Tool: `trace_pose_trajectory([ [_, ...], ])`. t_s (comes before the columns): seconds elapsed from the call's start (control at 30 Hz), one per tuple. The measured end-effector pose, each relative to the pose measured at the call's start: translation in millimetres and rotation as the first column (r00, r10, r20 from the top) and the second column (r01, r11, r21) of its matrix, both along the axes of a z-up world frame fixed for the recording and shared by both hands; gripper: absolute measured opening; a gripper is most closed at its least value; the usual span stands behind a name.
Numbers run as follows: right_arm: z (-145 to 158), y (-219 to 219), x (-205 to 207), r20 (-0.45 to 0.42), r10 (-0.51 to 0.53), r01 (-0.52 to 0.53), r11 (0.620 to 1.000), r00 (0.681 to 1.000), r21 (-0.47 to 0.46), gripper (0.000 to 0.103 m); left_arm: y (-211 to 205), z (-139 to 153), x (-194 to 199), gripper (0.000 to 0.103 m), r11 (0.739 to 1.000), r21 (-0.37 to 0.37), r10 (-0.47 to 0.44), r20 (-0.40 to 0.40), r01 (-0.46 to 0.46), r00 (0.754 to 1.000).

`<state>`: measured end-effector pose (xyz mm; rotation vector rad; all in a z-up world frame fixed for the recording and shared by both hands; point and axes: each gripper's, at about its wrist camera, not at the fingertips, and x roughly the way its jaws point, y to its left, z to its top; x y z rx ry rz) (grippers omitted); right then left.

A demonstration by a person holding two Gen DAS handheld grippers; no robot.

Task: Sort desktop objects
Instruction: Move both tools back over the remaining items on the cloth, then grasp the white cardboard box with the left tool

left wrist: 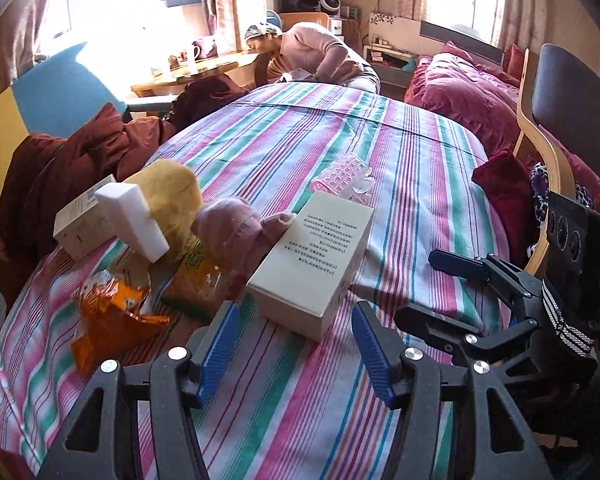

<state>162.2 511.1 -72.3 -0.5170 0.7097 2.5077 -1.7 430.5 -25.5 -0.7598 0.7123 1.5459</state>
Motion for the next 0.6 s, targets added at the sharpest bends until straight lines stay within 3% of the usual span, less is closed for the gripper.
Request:
trace_pose_trajectory([
  [0.17,-1,1,0,-0.017,0.015,-0.015,1.000,1.000,-0.005,0.094,23,-11,-7,0.062,0.997,-0.023,-0.075,-0.002,0.075,0.997],
  [0.47,-2,0,-1,-0.013,0.025,-0.025,1.000,1.000,-0.004,0.095,39,-16,-20,0.064,0.998,0.022,-0.062,0.091,0.060,0.994],
  [0.6,-2,0,-1,-0.013,0.026,-0.026,1.000,1.000,-0.004,0.095,38,-22,-10,0.051,0.997,-0.005,-0.073,0.094,0.073,0.993],
])
